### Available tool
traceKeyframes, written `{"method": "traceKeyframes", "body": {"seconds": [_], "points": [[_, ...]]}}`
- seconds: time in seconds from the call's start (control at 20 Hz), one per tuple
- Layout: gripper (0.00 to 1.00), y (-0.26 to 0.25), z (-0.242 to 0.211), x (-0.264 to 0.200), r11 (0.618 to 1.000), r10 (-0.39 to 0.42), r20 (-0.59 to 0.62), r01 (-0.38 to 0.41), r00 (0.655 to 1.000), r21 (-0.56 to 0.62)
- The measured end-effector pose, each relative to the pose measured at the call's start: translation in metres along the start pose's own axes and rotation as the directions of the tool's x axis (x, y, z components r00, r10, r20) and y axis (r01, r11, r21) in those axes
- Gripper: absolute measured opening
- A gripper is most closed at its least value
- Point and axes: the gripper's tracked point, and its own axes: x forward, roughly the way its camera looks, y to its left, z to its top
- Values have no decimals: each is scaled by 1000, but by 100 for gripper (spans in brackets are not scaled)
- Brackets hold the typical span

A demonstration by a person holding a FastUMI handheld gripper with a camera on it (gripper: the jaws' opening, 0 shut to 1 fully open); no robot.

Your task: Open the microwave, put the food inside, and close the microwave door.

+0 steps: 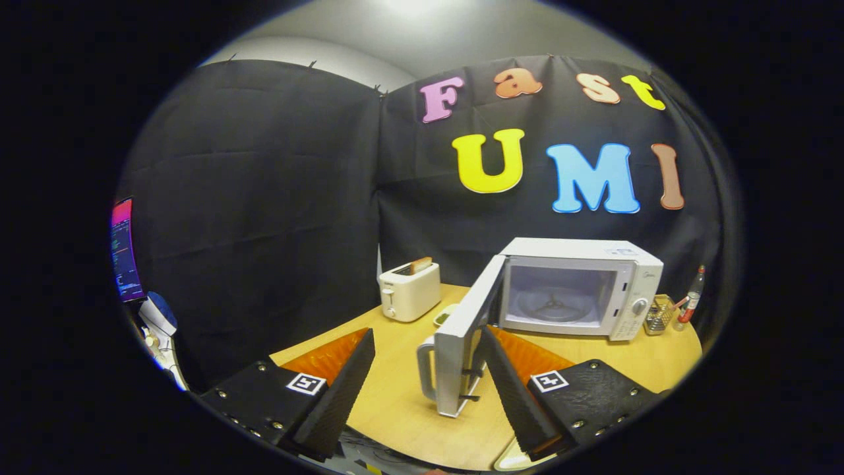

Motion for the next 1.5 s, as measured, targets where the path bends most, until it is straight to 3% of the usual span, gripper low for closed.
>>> {"method": "traceKeyframes", "body": {"seconds": [0.35,0.6,0.95,1.2,1.5], "points": [[97,-94,-30,-24,975,-207,-70,211,976,65],[98,-139,-74,-33,940,-288,-197,316,937,130],[98,-163,-141,-38,911,-301,-372,380,878,158],[98,-173,-195,-44,902,-302,-502,414,810,125],[98,-177,-224,-47,901,-278,-589,418,759,113]]}}
